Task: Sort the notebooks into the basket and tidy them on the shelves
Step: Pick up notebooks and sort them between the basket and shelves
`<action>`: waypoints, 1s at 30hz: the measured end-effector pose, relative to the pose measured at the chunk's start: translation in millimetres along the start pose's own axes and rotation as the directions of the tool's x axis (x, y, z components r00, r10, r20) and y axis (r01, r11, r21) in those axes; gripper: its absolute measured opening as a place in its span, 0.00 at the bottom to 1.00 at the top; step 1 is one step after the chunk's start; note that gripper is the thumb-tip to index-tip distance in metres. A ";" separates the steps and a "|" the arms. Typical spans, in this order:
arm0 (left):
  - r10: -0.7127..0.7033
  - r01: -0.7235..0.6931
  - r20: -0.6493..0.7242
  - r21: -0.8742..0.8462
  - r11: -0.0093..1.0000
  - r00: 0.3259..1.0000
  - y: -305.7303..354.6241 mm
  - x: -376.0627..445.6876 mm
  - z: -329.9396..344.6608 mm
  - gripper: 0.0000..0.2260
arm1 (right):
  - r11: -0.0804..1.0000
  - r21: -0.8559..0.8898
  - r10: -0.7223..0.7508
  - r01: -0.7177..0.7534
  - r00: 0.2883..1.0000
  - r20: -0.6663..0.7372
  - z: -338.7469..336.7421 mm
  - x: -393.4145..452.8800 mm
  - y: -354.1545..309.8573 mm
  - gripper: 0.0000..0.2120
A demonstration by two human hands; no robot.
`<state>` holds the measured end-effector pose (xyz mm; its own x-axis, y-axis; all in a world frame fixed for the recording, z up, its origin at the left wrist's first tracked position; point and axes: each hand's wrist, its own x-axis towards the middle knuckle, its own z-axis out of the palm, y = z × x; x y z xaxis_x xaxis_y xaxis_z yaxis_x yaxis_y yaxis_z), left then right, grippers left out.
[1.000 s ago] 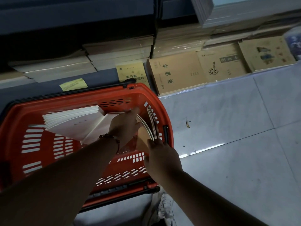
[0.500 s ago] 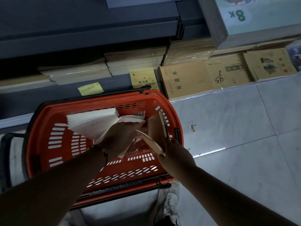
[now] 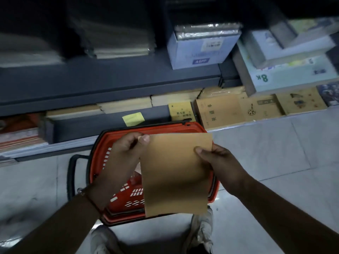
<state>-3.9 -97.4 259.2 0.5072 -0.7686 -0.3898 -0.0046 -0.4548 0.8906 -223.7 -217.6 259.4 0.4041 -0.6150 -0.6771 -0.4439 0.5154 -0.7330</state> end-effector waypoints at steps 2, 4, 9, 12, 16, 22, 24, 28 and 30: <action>-0.144 0.153 0.073 -0.129 0.980 0.987 16.2 -18.9 -20.7 0.13 | 0.997 0.077 0.018 -0.018 1.000 0.008 15.3 -17.7 -26.2 0.06; -0.304 0.352 0.242 -0.188 0.917 0.921 28.8 -40.2 -39.1 0.14 | 0.977 0.204 0.052 -0.056 0.998 0.023 30.1 -34.8 -50.1 0.09; -0.431 0.481 0.311 -0.105 0.871 0.847 46.5 -105.7 -76.6 0.36 | 0.911 0.411 0.040 -0.039 0.999 0.008 62.9 -82.5 -97.2 0.13; -0.387 0.432 0.270 -0.131 0.892 0.882 68.9 -140.1 -104.5 0.33 | 0.879 0.476 0.008 -0.024 0.999 0.035 78.7 -117.7 -123.4 0.14; -0.285 0.330 0.216 -0.214 0.919 0.934 115.3 -183.8 -134.3 0.20 | 0.851 0.525 -0.042 -0.017 0.994 0.100 93.4 -166.9 -161.8 0.16; -0.209 0.256 0.162 -0.380 0.889 0.964 188.7 -234.7 -167.1 0.13 | 0.941 0.319 -0.163 0.108 0.975 0.151 111.7 -250.8 -207.3 0.12; -0.209 0.244 0.129 -0.426 0.871 0.969 210.5 -246.5 -175.7 0.11 | 0.958 0.250 -0.187 0.141 0.968 0.170 119.4 -276.4 -216.4 0.14; -0.167 0.144 -0.004 -0.491 0.859 0.986 242.6 -263.6 -192.4 0.12 | 0.954 0.153 -0.285 0.258 0.938 0.196 129.9 -313.6 -235.8 0.15; -0.105 0.062 -0.061 -0.494 0.867 0.993 255.5 -269.9 -201.6 0.10 | 0.936 0.140 -0.346 0.324 0.922 0.176 130.5 -323.4 -248.4 0.13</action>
<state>31.7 84.6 639.2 0.5563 -0.6876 -0.4665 0.4532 -0.2195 0.8640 -139.7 -68.8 652.0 0.6665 -0.6400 -0.3823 -0.1720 0.3669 -0.9142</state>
